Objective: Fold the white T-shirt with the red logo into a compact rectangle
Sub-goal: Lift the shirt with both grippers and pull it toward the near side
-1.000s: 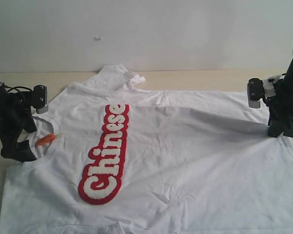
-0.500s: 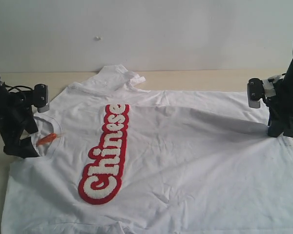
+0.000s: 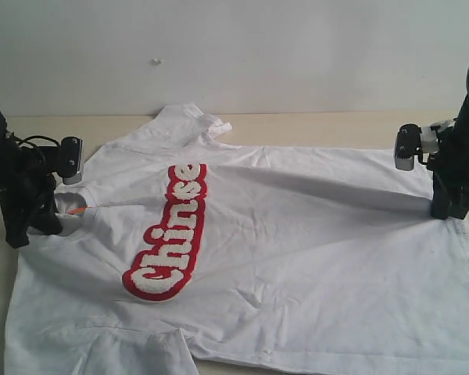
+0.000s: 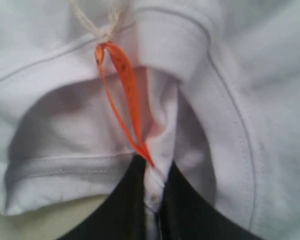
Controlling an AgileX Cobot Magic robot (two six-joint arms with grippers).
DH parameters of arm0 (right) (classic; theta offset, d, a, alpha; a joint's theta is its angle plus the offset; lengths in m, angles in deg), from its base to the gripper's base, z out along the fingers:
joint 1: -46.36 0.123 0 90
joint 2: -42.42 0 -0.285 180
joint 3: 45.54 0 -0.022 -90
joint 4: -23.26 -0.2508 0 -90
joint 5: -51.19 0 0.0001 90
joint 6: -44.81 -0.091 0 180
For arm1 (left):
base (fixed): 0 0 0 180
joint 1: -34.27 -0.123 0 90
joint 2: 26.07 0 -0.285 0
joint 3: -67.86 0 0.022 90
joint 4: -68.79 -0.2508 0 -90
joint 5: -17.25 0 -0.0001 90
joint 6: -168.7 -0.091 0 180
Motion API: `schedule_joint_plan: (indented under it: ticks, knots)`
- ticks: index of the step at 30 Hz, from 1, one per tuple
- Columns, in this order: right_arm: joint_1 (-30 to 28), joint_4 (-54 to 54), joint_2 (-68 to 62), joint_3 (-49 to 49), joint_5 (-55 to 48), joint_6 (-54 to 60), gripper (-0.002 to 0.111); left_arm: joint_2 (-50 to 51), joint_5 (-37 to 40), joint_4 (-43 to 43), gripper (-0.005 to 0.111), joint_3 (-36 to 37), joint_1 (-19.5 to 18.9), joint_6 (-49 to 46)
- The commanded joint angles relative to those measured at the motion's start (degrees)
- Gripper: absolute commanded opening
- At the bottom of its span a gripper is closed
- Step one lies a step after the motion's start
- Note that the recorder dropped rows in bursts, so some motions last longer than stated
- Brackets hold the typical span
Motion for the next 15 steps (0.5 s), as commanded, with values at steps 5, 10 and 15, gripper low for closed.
schedule_joint_plan:
  ticks: [5,10,15]
  knots:
    - [-0.34,4.56,0.25,0.81,-2.09,-0.37,0.000,0.43,2.31,-5.48,0.000,0.96,-0.41,1.42]
    - [-0.34,3.27,3.58,0.81,-1.70,-0.37,0.000,-2.99,2.79,-4.77,0.000,0.96,-0.41,-0.58]
    - [-0.34,-1.05,9.61,0.81,-1.70,0.64,0.000,-8.16,3.46,-4.55,0.000,0.96,-0.41,-2.56]
